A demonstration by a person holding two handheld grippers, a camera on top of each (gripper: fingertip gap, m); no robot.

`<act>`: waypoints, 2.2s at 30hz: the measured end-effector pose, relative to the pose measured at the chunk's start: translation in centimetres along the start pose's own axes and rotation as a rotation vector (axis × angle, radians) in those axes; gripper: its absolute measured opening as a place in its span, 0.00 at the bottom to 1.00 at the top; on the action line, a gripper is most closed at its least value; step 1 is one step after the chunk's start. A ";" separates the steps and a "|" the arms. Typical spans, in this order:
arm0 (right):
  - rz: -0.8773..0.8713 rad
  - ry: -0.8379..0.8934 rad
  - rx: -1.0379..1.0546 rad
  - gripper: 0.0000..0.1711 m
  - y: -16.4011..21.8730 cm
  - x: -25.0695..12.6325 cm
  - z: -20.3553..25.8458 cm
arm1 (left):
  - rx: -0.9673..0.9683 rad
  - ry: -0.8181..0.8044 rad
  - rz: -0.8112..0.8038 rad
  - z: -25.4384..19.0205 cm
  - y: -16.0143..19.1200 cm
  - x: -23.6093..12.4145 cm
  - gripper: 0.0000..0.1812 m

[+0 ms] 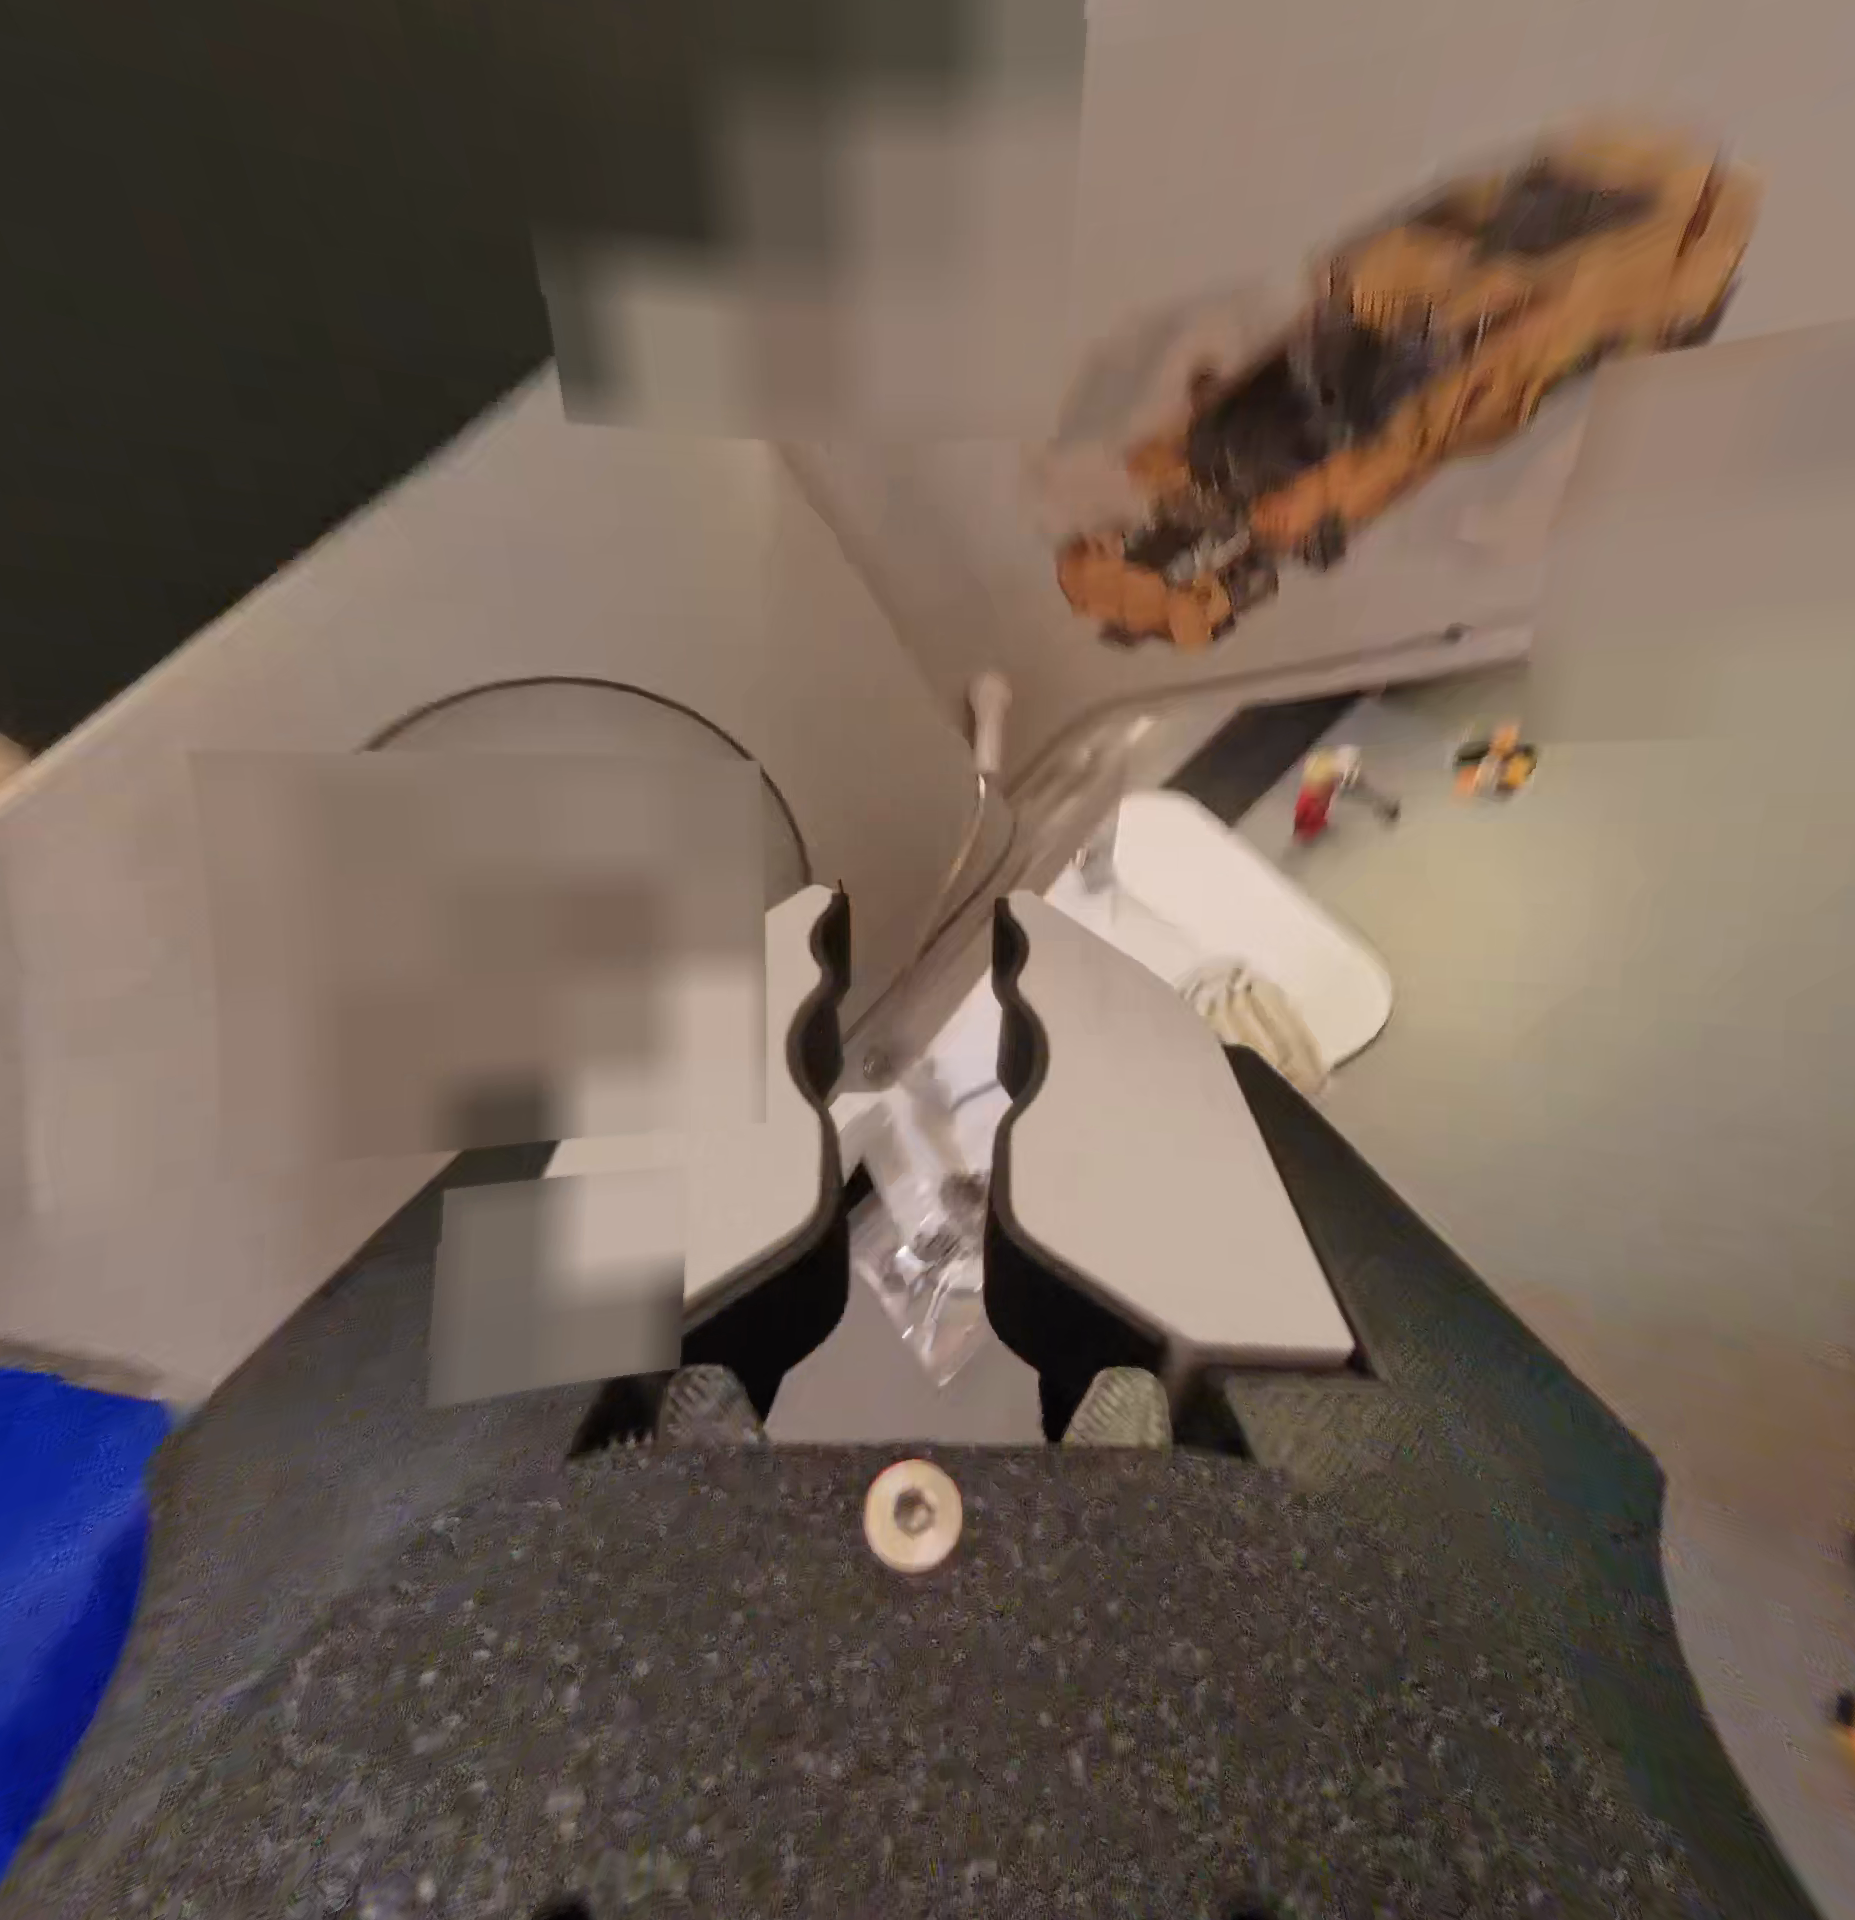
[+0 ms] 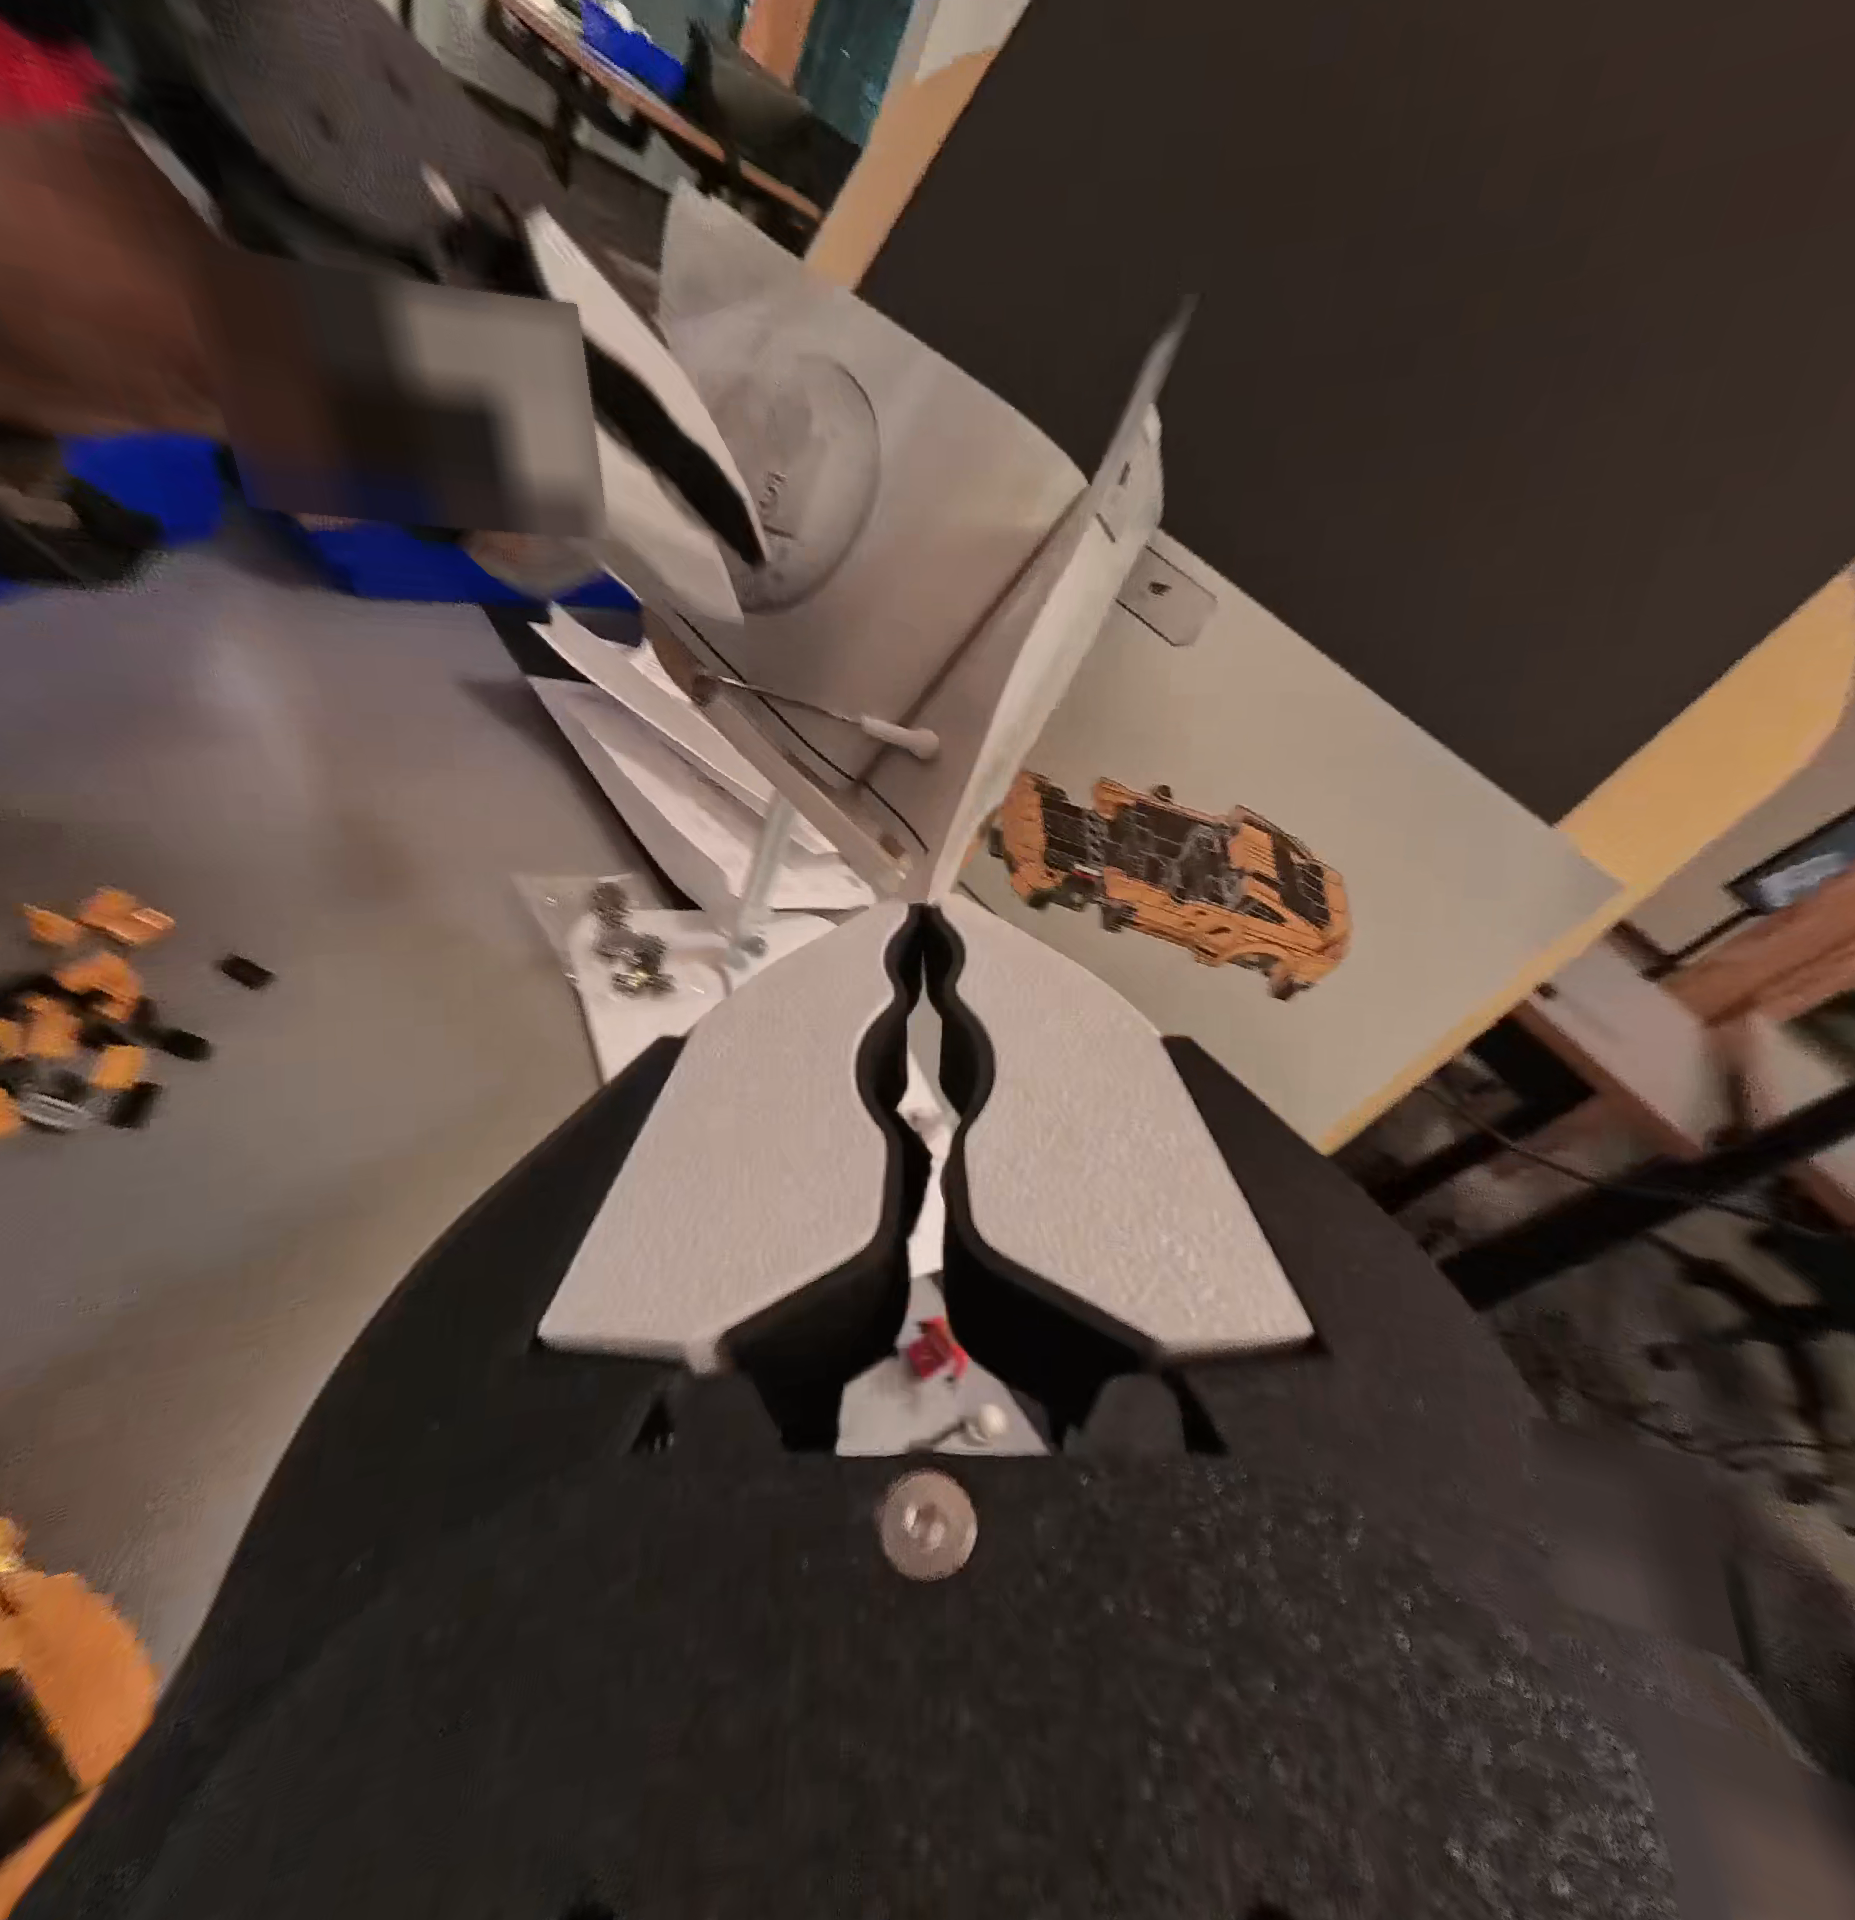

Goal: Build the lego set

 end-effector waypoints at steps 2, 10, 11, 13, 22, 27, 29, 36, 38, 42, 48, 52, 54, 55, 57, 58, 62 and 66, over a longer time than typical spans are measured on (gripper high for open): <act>0.004 -0.036 0.033 0.00 -0.8 0.0 0.5 | 0.132 -0.056 0.105 -0.5 -0.2 1.7 0.09; 0.008 -0.121 0.062 0.00 -2.8 0.1 1.7 | 0.235 -0.095 0.165 -0.5 -0.5 3.9 0.01; -0.001 -0.140 0.071 0.00 -3.2 0.2 2.0 | 0.179 -0.097 0.108 -0.3 -0.1 3.4 0.01; -0.019 -0.184 0.079 0.00 -4.3 0.8 2.8 | -0.008 -0.080 -0.030 0.7 1.0 2.2 0.01; 0.037 -0.228 -0.064 0.00 -10.7 11.3 10.1 | -0.977 0.424 -0.561 2.7 11.1 2.8 0.02; 0.105 -0.173 -0.227 0.05 -11.3 19.2 12.3 | -1.075 0.505 -0.642 2.5 12.0 3.7 0.02; 0.081 -0.216 -0.324 0.14 -11.2 19.9 12.5 | -1.095 0.531 -0.652 2.5 12.2 3.9 0.02; -0.202 -0.148 -0.128 0.09 -10.0 10.3 4.7 | -1.111 0.553 -0.658 2.5 12.3 4.0 0.01; -0.078 -0.036 -0.147 0.02 -7.8 9.7 1.6 | -1.124 0.549 -0.666 2.4 12.3 4.1 0.02; 0.226 0.125 -0.283 0.00 -5.9 13.0 1.3 | -1.182 0.550 -0.705 1.9 12.5 4.4 0.01; 0.328 0.279 -0.085 0.02 -5.0 15.5 2.0 | -1.319 0.626 -0.786 0.8 13.2 5.0 0.01; 0.273 0.191 0.066 0.04 -4.9 15.0 1.6 | -1.396 0.614 -0.862 -0.3 13.3 5.1 0.01; 0.229 0.084 0.163 0.16 -5.0 14.7 1.5 | -1.427 0.609 -0.883 -0.7 13.3 5.3 0.01; 0.226 0.049 0.184 0.22 -5.0 14.8 1.6 | -1.443 0.614 -0.895 -0.8 13.4 5.4 0.01; 0.244 0.109 0.143 0.22 -4.9 15.3 1.8 | -1.463 0.617 -0.915 -1.1 13.3 5.5 0.01; 0.251 0.136 0.129 0.22 -4.9 15.5 1.9 | -1.461 0.606 -0.920 -1.2 13.3 5.4 0.01; 0.243 0.199 0.140 0.22 -4.9 16.0 2.3 | -1.407 0.524 -0.912 -1.4 12.9 4.8 0.01; 0.221 0.245 0.149 0.23 -4.7 16.2 2.7 | -1.303 0.382 -0.858 -1.5 12.1 3.9 0.01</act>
Point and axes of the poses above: each gripper's, where its closed fingertips meet, x out along the fingers, y out of its underside, z = x × y across the jaws, the point moved 9 cm from there along -x, back along the fingers, and after that the axes turned 10 degrees about z, right-handed, at the moved point
